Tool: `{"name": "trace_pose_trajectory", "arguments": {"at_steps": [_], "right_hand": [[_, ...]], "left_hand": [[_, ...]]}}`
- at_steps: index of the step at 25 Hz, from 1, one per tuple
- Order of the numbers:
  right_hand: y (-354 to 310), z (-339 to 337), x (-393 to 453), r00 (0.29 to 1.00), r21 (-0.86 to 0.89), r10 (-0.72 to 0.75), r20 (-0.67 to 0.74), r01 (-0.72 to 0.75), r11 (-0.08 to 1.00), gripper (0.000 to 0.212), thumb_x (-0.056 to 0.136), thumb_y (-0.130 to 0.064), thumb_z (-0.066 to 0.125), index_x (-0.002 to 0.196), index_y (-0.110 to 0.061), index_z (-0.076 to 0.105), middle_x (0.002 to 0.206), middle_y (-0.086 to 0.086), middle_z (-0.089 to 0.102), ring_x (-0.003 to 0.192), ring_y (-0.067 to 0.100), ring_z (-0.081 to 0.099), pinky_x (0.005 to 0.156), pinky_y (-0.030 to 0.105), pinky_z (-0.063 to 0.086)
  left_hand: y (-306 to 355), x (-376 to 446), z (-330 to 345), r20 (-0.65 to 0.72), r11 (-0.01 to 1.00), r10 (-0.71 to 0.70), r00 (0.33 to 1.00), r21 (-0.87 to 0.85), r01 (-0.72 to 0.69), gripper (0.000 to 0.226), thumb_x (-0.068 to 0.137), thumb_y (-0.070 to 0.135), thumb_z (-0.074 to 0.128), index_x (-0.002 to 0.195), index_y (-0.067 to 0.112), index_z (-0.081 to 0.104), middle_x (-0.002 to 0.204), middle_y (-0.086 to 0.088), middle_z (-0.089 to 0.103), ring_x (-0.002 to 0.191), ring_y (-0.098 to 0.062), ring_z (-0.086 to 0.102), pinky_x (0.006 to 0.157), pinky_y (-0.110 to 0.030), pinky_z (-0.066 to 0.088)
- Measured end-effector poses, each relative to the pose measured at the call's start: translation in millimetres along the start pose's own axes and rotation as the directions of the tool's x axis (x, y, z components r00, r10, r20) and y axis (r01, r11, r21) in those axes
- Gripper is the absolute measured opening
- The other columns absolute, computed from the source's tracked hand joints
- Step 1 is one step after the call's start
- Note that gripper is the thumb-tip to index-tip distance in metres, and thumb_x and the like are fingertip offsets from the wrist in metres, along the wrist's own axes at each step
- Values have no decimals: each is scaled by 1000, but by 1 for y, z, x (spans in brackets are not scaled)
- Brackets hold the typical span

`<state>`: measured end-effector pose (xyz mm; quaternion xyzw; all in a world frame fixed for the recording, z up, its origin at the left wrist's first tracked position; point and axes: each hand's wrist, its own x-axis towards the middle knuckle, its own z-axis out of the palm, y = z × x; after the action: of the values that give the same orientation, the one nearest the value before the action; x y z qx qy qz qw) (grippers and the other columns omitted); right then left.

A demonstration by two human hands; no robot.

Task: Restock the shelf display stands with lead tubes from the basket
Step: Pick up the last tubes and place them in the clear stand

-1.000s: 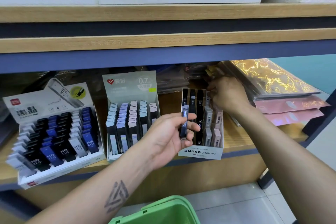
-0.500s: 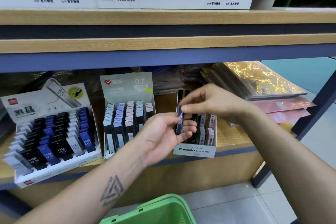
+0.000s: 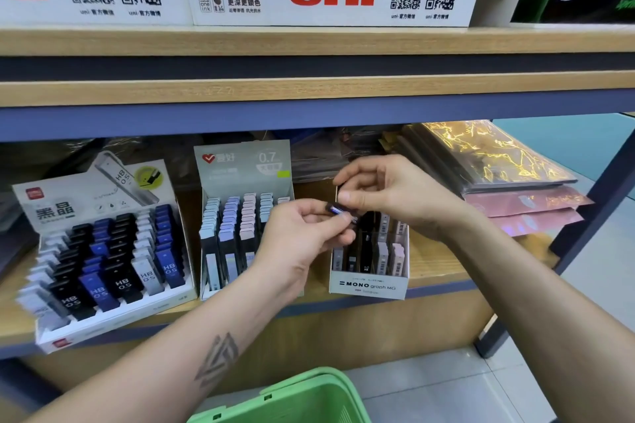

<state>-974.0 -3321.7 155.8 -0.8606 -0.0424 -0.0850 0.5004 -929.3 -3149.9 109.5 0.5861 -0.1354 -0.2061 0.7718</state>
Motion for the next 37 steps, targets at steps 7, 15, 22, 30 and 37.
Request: {"name": "trace_pose_trajectory", "arguments": {"at_steps": [7, 15, 22, 30, 37], "right_hand": [[6, -20, 1, 951, 272, 135, -279, -57, 961, 20, 88, 5, 70, 103, -8, 74, 90, 6, 78, 83, 16, 74, 80, 25, 60], [15, -8, 32, 888, -482, -191, -420, -40, 875, 17, 91, -12, 72, 107, -15, 77, 105, -2, 75, 97, 12, 68, 93, 29, 54], [36, 8, 54, 909, -695, -261, -325, -42, 717, 14, 91, -12, 71, 104, -13, 76, 109, 6, 73, 100, 24, 68, 88, 39, 56], [48, 27, 61, 902, -838, -302, -308, -107, 534, 12, 89, -10, 68, 95, -18, 73, 100, 4, 73, 96, 27, 66, 90, 38, 49], [46, 24, 56, 900, -886, -316, -301, -142, 442, 19, 85, -3, 65, 92, -18, 73, 92, 5, 74, 92, 29, 67, 89, 39, 48]], "left_hand": [[7, 8, 4, 1, 990, 95, 995, 104, -95, 20, 88, -5, 70, 107, -4, 66, 99, -19, 75, 89, -26, 73, 79, -24, 60], [-37, 7, -11, 442, 42, 165, 882, 890, -454, 56, 99, 19, 47, 152, 6, 34, 163, -7, 25, 150, -19, 21, 123, -30, 20], [-40, 7, -15, 511, -145, 106, 853, 857, -495, 67, 100, 16, 44, 157, -1, 14, 166, -16, 11, 154, -26, 11, 125, -31, 10], [-40, 8, -13, 489, -184, 64, 870, 863, -471, 68, 94, 5, 47, 155, -5, 19, 165, -21, 12, 153, -31, 15, 122, -43, 27], [-29, 7, -12, 483, -108, 81, 872, 874, -474, 63, 94, 8, 48, 153, -2, 28, 164, -17, 19, 150, -29, 22, 123, -37, 25]]}}
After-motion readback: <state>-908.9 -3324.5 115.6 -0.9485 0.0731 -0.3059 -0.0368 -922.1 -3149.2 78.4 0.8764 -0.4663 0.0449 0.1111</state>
